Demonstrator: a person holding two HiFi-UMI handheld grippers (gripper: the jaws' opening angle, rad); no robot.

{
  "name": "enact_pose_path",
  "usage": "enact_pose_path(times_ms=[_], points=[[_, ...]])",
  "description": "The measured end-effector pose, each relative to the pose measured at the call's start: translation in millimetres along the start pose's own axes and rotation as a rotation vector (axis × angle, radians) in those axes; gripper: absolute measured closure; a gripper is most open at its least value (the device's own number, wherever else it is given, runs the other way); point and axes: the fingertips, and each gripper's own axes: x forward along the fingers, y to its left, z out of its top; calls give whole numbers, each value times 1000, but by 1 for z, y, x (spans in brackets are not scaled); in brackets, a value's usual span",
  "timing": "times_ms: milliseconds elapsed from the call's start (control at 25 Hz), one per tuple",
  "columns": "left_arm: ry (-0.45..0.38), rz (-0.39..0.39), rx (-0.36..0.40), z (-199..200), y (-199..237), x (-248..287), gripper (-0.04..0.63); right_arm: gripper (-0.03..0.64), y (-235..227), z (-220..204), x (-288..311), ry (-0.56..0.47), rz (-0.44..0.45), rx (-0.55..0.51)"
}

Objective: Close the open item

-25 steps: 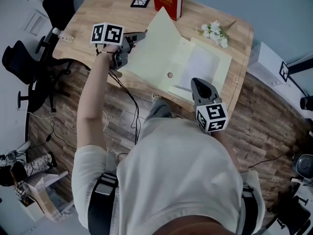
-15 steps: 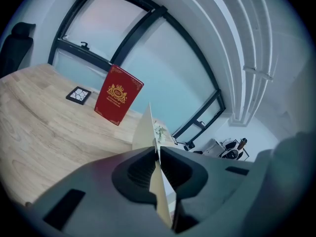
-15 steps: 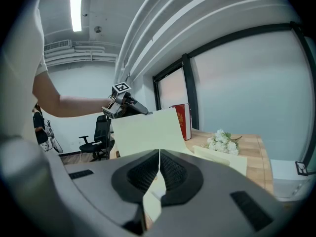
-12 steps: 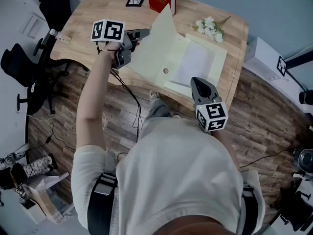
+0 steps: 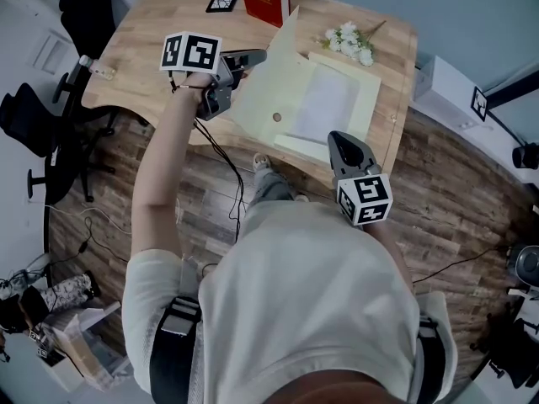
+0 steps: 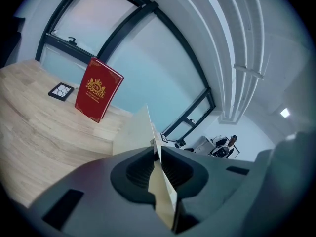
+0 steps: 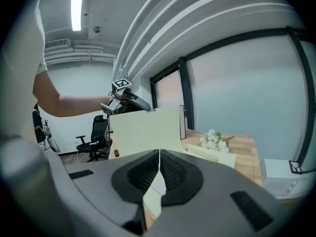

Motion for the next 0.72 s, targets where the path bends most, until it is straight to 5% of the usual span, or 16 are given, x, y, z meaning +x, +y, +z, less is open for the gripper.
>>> enact_pose_path(times_ms=[720], points=[[39, -155, -20, -13, -51, 49, 548, 597, -20, -8, -30, -12, -67, 18]])
